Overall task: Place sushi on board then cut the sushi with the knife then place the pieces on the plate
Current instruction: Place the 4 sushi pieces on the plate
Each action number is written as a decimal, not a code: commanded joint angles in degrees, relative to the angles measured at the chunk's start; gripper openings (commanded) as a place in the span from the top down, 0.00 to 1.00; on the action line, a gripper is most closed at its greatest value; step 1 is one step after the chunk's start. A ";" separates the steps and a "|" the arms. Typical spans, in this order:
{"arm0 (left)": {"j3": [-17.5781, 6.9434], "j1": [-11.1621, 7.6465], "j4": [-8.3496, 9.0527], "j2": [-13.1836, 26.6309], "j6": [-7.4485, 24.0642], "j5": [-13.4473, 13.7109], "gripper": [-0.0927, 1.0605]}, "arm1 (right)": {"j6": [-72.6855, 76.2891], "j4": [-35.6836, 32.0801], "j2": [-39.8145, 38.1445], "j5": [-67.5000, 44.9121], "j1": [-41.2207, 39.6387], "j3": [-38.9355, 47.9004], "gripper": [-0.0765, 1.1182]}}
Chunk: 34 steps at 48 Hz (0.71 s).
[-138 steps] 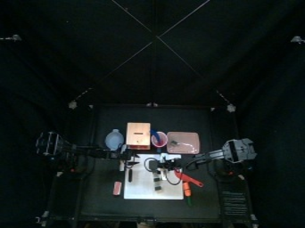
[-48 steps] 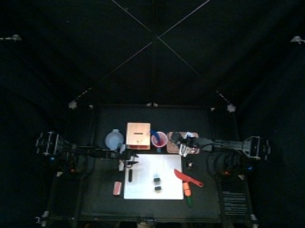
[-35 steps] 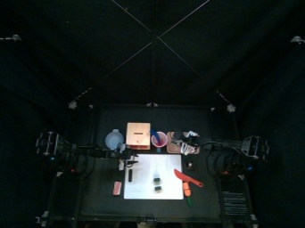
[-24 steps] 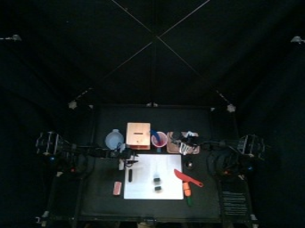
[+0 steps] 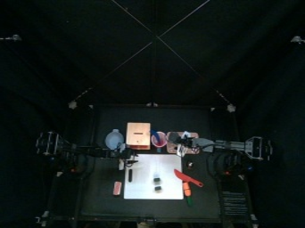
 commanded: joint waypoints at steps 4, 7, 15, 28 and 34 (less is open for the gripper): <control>-0.79 0.18 -0.09 -0.35 0.00 -0.26 0.27 | 0.53 0.35 2.29 -1.41 10.46 -5.98 0.27; -0.88 0.18 -0.09 -0.35 0.00 -0.26 0.27 | 0.53 0.79 4.39 -1.41 13.27 -7.82 0.27; -0.62 0.18 -0.09 -0.53 0.00 -0.26 0.27 | 0.44 1.49 10.99 -0.79 18.98 -12.48 0.27; -0.70 0.44 -0.09 -0.62 -0.09 1.85 0.27 | 0.53 2.72 18.11 1.58 24.26 -19.34 0.27; -0.70 0.44 -0.09 -0.53 -0.09 2.20 0.27 | 0.53 3.43 19.60 2.29 24.96 -21.27 0.27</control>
